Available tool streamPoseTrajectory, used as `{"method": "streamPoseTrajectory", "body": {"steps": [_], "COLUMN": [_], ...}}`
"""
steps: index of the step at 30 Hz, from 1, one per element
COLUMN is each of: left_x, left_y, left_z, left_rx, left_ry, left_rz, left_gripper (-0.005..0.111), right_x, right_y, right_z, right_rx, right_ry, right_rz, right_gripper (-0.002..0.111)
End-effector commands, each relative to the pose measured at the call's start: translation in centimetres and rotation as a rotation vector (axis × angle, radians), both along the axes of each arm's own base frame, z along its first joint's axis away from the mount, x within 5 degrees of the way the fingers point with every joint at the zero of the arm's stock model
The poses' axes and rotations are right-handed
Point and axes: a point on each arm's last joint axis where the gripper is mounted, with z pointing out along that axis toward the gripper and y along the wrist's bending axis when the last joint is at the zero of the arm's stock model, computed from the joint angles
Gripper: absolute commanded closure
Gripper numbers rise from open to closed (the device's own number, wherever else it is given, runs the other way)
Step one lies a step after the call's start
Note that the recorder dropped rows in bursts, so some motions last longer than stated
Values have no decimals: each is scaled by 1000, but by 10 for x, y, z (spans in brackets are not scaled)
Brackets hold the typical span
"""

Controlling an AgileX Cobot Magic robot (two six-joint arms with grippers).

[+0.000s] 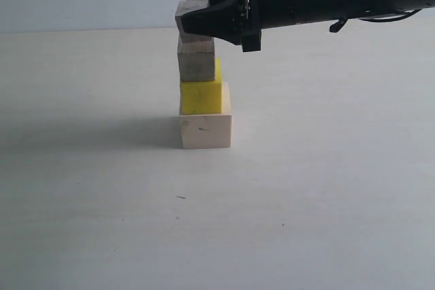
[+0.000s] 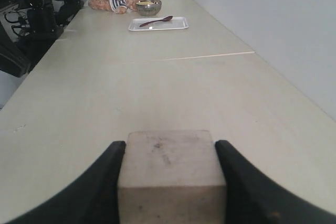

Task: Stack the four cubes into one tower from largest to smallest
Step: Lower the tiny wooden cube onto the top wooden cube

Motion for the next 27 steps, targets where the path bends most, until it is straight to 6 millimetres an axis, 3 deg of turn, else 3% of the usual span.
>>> {"method": "streamPoseTrajectory", "body": {"steps": [1,27], "left_x": [0,-1], "left_y": [-1,-1], "left_z": [0,-3], "left_rx": [-1,0], "left_ry": [-14,-16], "left_rz": [-10,-12], "left_gripper": [107,107], "right_x": [2,6], "right_y": [1,2], "right_z": [0,-9], "right_rx": [21,33], "right_ry": [-15,13], "right_rz": [0,-14], "right_gripper": [108,108]}}
